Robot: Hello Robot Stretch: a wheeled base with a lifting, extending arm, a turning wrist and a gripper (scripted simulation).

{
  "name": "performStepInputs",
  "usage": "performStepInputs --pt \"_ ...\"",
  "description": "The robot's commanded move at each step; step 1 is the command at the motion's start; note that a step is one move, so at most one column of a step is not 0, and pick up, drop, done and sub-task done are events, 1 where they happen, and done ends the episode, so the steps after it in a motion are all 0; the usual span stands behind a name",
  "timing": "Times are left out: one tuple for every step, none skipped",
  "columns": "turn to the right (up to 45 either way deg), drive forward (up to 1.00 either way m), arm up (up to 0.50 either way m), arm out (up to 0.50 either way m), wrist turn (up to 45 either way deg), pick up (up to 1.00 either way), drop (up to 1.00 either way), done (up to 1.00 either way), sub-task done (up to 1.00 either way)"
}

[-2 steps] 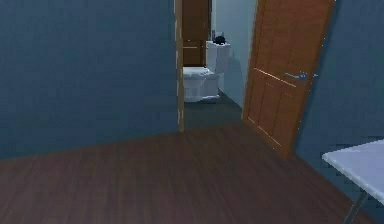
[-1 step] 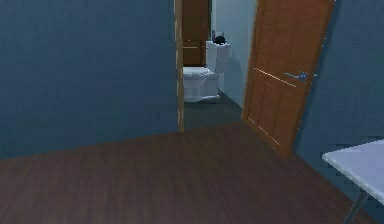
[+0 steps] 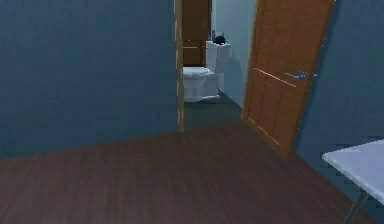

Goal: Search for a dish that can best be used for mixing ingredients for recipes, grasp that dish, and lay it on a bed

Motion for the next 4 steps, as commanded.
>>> performStepInputs --pt "0.0 0.0 0.0 0.0 0.0 1.0 0.0 0.0 0.0" --pt "0.0 0.0 0.1 0.0 0.0 0.0 0.0 0.0 0.0" --pt "0.0 0.0 0.08 0.0 0.0 0.0 0.0 0.0 0.0" --pt "0.0 0.0 0.0 0.0 -45.0 0.0 0.0 0.0 0.0"
